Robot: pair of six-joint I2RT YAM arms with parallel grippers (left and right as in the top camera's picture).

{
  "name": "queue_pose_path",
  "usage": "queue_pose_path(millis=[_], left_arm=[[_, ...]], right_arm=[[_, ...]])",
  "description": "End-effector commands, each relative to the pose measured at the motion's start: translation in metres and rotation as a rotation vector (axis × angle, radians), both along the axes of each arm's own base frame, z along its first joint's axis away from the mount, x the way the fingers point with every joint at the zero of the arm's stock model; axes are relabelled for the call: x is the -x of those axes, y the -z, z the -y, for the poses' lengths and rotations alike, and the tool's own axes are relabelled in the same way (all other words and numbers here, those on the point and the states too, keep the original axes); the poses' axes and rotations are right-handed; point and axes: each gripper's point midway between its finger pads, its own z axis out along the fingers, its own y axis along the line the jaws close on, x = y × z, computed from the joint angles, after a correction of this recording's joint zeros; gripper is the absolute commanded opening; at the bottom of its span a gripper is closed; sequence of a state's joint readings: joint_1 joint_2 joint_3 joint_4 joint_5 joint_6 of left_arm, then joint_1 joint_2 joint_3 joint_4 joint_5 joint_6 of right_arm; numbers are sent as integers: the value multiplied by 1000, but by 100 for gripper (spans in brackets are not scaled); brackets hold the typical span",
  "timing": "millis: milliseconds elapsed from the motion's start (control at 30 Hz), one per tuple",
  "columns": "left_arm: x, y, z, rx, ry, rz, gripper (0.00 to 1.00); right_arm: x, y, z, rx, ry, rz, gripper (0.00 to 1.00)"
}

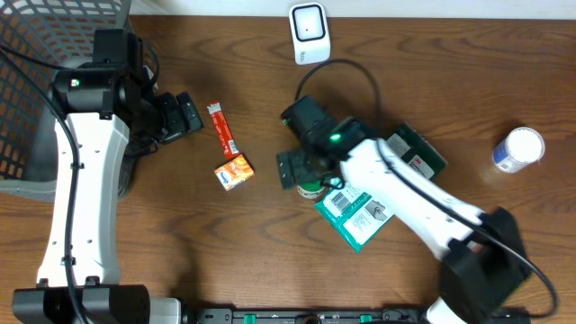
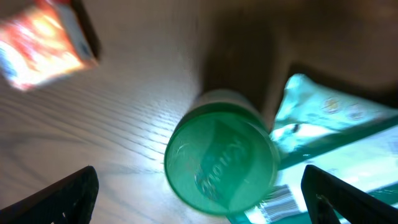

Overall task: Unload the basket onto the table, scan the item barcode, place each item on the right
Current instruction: 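Lift the jar and carry it toward the scanner, right gripper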

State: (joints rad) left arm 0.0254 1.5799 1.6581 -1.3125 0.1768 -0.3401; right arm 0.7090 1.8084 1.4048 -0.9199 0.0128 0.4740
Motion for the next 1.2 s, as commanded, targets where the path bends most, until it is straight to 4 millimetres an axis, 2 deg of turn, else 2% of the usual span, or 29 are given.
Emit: queue_pose_path(millis=[0, 133, 267, 400, 633, 833, 1033, 1100, 1167], left_arm=[[4, -3, -1, -5, -7, 3, 100], [4, -3, -1, -5, -7, 2, 100], [4, -3, -1, -5, -7, 2, 100], [4, -3, -1, -5, -7, 3, 100], [4, -3, -1, -5, -7, 3, 100], [4, -3, -1, -5, -7, 2, 100], [4, -3, -1, -5, -7, 3, 100], [4, -3, -1, -5, -7, 2, 100], [4, -3, -1, -5, -7, 3, 100]], right_arm=[[8, 29, 3, 89, -11, -40, 99], [13, 40, 2, 114, -22, -66, 99], [7, 36, 6, 129, -15, -34, 83], [-2, 26, 6, 134, -87, 14, 66], [-22, 0, -13, 119, -320, 133, 59], [-39, -8, -27, 146, -580, 254, 60], [-44, -11, -30, 252, -956, 333, 71], [-44, -11, -30, 281, -1050, 347, 72], [-46, -11, -28, 306, -1127, 357, 78]])
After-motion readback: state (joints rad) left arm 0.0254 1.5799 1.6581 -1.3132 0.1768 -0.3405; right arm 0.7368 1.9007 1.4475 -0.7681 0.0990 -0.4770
